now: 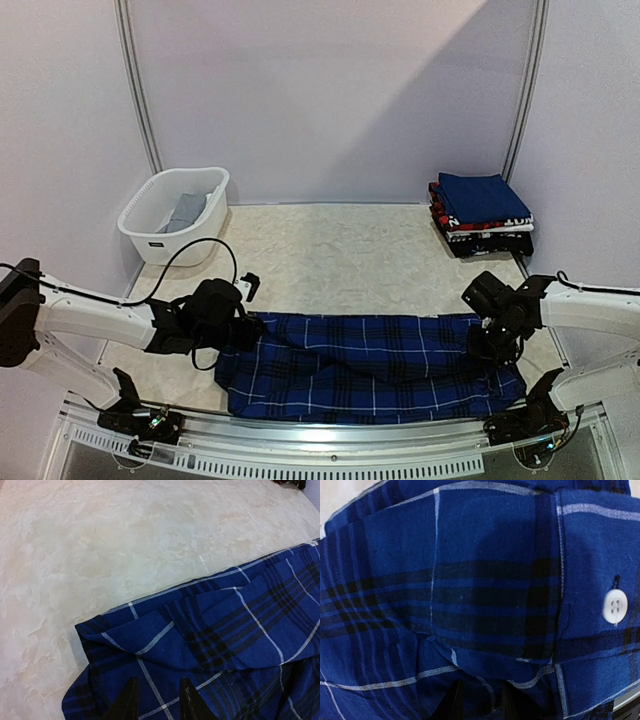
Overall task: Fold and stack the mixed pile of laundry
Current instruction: Adjust the rectangle-folded shirt at the corner of the board, then rotate the rectangle-folded shirt at the center of the board.
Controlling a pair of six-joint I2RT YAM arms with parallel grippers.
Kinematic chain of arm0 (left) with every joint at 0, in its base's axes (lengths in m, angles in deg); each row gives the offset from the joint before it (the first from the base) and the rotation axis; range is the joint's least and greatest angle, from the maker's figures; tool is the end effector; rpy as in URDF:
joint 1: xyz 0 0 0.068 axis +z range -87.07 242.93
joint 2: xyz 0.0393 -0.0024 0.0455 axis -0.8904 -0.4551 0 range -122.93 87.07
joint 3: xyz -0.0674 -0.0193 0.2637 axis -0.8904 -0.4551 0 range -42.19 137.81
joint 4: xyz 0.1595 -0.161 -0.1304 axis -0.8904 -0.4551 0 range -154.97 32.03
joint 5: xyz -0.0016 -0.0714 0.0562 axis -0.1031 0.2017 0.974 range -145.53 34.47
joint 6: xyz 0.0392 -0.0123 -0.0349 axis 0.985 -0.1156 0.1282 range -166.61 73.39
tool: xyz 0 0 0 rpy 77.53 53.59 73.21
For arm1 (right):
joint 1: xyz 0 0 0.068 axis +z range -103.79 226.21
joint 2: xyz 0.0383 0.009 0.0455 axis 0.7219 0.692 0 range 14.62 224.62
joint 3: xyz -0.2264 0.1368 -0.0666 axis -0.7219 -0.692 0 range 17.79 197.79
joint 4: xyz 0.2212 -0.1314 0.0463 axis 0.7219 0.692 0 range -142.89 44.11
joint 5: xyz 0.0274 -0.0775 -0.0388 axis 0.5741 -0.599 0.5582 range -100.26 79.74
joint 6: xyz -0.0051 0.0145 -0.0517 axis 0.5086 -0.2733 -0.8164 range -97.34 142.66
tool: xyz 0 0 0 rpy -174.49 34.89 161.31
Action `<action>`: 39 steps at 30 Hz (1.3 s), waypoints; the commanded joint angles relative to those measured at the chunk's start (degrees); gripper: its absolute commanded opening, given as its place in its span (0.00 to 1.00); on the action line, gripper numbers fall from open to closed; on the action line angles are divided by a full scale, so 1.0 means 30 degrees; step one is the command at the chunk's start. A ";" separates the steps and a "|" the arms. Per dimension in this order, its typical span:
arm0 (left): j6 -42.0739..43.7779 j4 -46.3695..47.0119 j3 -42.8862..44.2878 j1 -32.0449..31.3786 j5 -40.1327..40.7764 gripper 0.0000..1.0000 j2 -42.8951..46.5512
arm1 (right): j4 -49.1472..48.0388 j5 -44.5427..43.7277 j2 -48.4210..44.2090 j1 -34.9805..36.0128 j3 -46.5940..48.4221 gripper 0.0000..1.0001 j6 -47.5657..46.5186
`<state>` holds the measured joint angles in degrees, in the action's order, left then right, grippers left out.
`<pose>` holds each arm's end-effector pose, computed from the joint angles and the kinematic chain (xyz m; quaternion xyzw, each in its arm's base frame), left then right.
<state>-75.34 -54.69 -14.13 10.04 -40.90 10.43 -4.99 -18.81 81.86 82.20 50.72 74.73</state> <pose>0.1533 -0.1879 0.1493 0.1446 0.9072 -0.1574 0.3625 0.1397 0.0950 0.1601 0.1442 0.9844 -0.0065 0.1003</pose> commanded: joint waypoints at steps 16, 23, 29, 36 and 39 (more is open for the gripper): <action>-0.0077 -0.4756 0.1719 -0.1339 -0.0186 0.28 0.2358 | -0.2815 0.7760 -0.3776 0.0641 0.0463 0.50 -0.4480; 0.0140 -0.5250 0.2278 -0.2486 -0.2993 0.29 0.2900 | -0.4639 0.8478 -0.3952 0.2013 0.0831 0.52 -0.4778; 0.0048 -0.4591 0.2595 -0.3744 -0.4711 0.29 0.2260 | -0.6915 0.8023 -0.2262 0.2959 0.0889 0.52 -0.4703; 0.0370 -0.2966 0.4129 -0.5659 -0.6580 0.30 -0.0408 | -0.8744 0.6881 0.0398 0.3032 0.1079 0.50 -0.4684; -0.0031 -0.1512 0.4538 -0.6113 -0.7491 0.30 -0.2236 | -0.8435 0.5440 0.1155 0.3033 0.1544 0.50 -0.4844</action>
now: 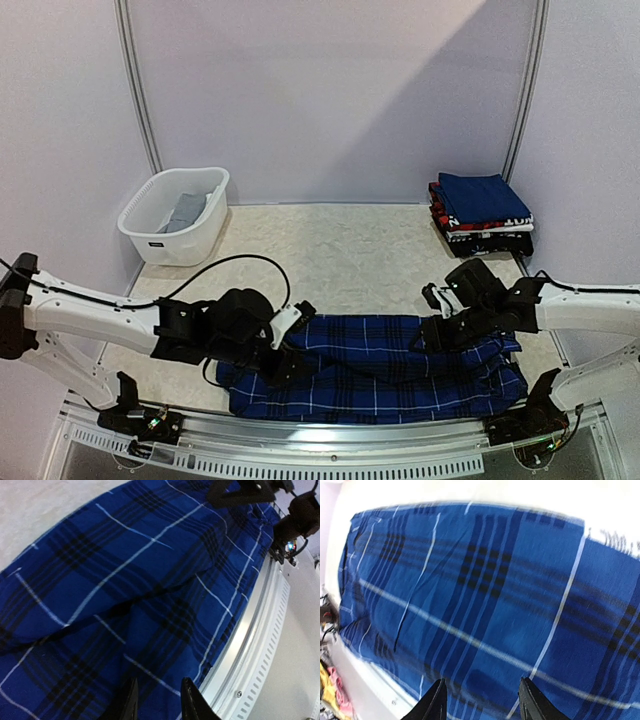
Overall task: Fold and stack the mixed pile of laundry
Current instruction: Rotate the rectangle-folded shirt at the center of the board.
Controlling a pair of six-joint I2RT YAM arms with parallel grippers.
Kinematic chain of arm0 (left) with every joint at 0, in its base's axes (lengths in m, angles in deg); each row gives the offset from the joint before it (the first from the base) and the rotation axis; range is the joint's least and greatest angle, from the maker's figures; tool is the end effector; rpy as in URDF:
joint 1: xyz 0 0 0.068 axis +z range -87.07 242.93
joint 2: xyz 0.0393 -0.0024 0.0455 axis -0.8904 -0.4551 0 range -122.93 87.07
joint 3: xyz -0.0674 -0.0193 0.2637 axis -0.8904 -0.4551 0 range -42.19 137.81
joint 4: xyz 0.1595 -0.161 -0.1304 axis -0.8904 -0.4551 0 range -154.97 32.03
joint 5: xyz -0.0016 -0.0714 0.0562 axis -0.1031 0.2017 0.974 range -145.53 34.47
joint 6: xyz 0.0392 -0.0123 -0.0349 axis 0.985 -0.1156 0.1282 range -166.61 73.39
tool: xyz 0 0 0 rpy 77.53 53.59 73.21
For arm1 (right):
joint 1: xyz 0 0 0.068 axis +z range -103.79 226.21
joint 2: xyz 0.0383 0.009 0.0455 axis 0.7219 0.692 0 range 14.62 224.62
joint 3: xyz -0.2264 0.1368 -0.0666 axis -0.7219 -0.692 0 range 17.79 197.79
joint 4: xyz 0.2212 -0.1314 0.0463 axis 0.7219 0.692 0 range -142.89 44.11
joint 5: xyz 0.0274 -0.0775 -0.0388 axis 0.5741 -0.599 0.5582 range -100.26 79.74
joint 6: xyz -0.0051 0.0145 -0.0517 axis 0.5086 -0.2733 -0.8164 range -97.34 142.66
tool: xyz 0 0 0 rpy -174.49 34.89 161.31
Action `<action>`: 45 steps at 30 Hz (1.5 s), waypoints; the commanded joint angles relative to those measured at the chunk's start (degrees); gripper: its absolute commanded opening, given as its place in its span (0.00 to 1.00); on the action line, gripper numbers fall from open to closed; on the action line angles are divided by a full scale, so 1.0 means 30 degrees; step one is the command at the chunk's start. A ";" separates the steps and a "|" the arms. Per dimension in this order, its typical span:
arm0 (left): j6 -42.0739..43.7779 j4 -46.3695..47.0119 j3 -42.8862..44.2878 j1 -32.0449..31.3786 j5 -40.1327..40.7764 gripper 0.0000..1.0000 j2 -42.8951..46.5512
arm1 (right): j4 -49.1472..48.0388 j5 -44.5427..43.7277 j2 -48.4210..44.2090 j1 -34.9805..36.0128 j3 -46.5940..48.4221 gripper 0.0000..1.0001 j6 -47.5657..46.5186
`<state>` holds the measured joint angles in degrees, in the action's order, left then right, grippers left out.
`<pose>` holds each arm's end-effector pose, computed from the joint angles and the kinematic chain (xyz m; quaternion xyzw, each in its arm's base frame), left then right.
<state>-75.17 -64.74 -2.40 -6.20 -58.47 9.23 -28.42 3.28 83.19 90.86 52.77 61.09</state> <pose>0.0951 -0.2548 0.1907 0.3292 0.8623 -0.3047 0.2349 0.1494 0.1594 0.1814 -0.0841 0.9516 0.2659 0.1293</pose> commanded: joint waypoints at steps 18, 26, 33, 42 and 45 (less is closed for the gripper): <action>-0.0700 0.3730 0.3827 -0.1913 -0.0894 0.27 -0.9073 | 0.1898 -0.7764 0.3076 0.0094 0.1009 0.47 0.0682; -0.0445 0.3485 0.2956 -0.0897 0.0898 0.25 -1.0179 | 0.1795 -0.7036 0.3186 0.0112 0.0713 0.47 0.0694; -0.0013 0.4283 0.1917 0.1370 0.0921 0.24 -1.0740 | 0.1627 -0.7281 0.4290 0.0112 0.1332 0.47 0.0563; 0.1435 0.4556 0.1433 0.4861 0.1689 0.22 -1.1193 | 0.1376 -0.7139 0.6264 0.0029 0.3064 0.47 0.0480; 0.1895 0.4818 0.1504 0.6324 0.1538 0.22 -1.1224 | 0.1229 -0.6859 0.6725 -0.0082 0.3629 0.47 0.0438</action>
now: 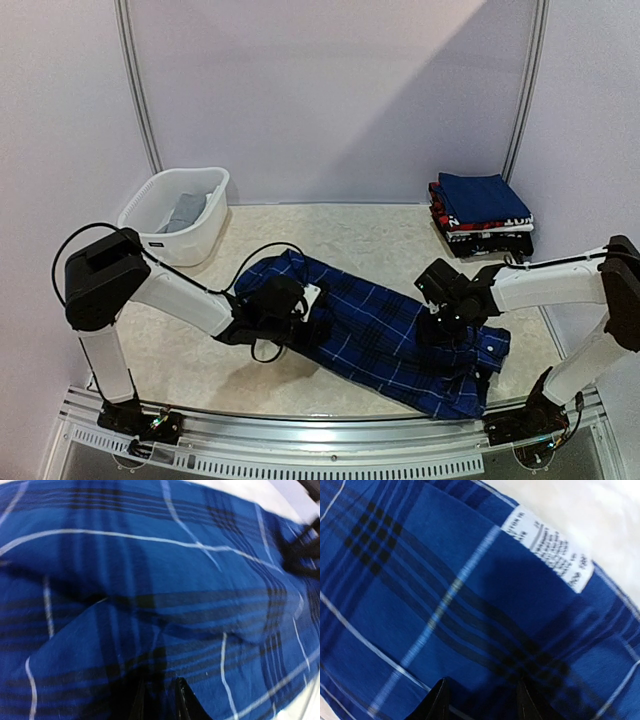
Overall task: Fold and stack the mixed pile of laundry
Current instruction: Rotate the rectangle-folded shirt at the center of the board.
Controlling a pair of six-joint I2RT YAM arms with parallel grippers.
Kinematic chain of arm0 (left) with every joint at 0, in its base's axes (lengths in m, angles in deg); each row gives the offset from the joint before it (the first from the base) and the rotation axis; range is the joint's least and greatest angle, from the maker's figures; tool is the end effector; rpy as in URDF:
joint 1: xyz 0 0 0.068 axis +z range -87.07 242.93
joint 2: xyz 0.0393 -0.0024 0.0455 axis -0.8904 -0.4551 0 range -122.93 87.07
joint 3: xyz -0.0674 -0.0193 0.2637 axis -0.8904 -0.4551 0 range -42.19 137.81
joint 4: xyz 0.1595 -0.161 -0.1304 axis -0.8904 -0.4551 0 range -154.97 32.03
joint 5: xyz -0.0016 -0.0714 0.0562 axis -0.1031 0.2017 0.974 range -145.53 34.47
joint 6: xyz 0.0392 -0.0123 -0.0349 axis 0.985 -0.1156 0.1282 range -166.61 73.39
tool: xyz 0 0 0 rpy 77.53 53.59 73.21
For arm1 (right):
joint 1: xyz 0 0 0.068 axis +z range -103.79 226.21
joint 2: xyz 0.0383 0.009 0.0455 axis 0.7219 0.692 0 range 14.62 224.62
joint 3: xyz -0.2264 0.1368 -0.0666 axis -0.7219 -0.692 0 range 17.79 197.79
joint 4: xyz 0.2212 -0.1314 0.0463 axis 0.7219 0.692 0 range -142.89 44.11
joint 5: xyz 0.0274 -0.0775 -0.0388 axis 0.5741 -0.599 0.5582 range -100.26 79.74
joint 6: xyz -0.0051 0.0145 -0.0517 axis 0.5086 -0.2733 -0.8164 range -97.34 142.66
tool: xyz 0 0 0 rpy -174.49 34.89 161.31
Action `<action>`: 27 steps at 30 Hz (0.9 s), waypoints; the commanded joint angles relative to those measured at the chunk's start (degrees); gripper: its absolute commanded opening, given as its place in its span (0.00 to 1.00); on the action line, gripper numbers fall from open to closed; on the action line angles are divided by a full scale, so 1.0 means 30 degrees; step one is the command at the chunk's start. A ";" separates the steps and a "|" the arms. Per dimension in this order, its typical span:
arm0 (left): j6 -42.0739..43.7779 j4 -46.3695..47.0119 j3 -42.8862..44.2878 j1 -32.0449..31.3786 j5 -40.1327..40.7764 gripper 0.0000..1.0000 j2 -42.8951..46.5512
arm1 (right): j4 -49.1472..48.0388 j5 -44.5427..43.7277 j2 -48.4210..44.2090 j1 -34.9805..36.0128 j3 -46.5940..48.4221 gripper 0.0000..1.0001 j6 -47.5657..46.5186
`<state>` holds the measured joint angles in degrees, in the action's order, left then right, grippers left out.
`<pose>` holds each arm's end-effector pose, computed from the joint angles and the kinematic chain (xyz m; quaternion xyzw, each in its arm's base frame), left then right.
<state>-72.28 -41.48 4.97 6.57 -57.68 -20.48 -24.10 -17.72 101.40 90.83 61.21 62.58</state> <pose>0.1937 -0.2936 0.1059 0.2505 0.8852 -0.2699 0.2841 0.1869 0.1779 0.1483 -0.0303 0.9854 0.0564 0.1577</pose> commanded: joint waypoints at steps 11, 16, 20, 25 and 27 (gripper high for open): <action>0.1238 -0.3673 0.0569 0.3836 0.0285 0.20 -0.0829 | -0.0427 0.0989 0.1166 -0.0098 0.2538 0.47 -0.0748; 0.1058 -0.4358 -0.0020 0.3591 0.0595 0.21 0.1191 | -0.0508 0.0945 0.0051 -0.0095 0.2690 0.50 -0.1099; 0.0922 -0.5123 -0.0320 0.3101 0.1069 0.23 0.2921 | -0.0359 0.0198 -0.0654 -0.0106 0.2767 0.53 -0.1208; 0.0843 -0.6775 -0.0512 0.2026 0.2250 0.31 0.4735 | 0.0670 -0.1327 -0.1441 -0.0086 0.2865 0.68 -0.1245; 0.0600 -0.7131 -0.0752 0.1560 0.2727 0.35 0.5358 | 0.0797 -0.1849 -0.2013 -0.0107 0.2667 0.82 -0.1277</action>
<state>-69.44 -57.68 4.31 14.15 -53.18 -8.26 -24.10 -18.44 98.89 90.77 68.77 59.32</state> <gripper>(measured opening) 0.319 0.718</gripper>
